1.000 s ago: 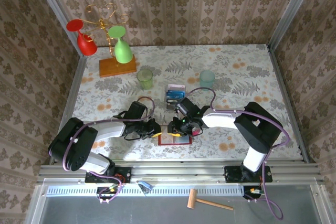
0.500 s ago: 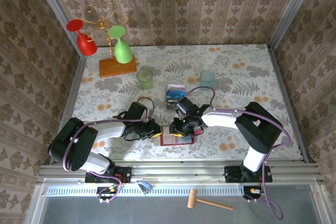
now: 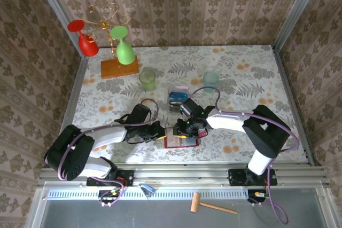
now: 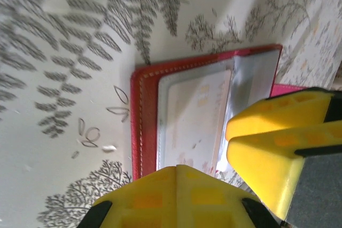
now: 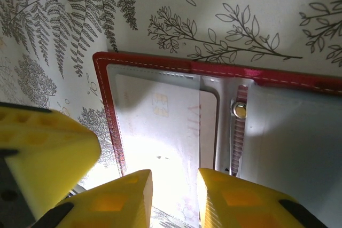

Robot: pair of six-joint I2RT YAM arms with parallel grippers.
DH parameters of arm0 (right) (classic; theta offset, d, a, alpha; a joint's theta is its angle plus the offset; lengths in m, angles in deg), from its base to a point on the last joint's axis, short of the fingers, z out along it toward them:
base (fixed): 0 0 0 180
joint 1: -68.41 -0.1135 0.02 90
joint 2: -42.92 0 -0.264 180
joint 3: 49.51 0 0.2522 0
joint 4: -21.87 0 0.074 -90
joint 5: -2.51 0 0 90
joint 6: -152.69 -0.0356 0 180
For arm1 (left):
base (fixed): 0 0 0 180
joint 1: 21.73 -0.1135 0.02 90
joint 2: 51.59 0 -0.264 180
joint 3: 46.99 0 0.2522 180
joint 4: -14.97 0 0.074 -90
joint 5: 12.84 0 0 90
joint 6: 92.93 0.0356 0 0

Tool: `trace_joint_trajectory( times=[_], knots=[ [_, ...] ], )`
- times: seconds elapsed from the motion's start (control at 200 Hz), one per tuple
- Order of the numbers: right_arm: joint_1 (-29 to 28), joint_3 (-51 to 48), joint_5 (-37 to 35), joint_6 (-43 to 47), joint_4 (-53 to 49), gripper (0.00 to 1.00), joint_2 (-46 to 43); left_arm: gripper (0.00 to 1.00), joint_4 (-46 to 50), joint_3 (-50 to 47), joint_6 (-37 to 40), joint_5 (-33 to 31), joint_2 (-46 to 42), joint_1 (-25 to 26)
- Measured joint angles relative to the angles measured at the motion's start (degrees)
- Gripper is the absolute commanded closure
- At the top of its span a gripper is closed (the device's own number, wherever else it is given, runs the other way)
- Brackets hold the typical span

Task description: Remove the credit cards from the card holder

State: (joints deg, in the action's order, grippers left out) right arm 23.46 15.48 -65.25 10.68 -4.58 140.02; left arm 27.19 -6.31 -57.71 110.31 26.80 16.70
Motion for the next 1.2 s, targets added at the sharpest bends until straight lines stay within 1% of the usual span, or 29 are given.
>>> trace_joint_trajectory(
  times=[0.115, 0.32, 0.74, 0.96, 1.2],
  knots=[
    [0.0, 0.0, 0.0, 0.0, 0.0, 0.72, 0.0, 1.00, -0.7, 0.0, -0.6, -0.1, 1.2, 1.2],
    [0.0, 0.0, 0.0, 0.0, 0.0, 0.72, 0.0, 1.00, -2.0, -1.0, -1.1, -0.1, 3.7, 1.2],
    [0.0, -0.2, 0.3, -0.1, 0.5, 0.72, 0.6, 1.00, -1.3, -1.0, -0.4, -0.1, 3.5, 1.0],
    [0.0, -0.9, 2.3, -0.6, 3.8, 0.72, 1.3, 1.00, -0.3, -1.0, 0.0, -0.1, 3.1, 0.8],
    [0.0, -1.1, 3.0, -0.7, 4.9, 0.72, 1.7, 1.00, -0.1, -1.0, 0.5, -0.1, 3.1, 0.5]
  ],
)
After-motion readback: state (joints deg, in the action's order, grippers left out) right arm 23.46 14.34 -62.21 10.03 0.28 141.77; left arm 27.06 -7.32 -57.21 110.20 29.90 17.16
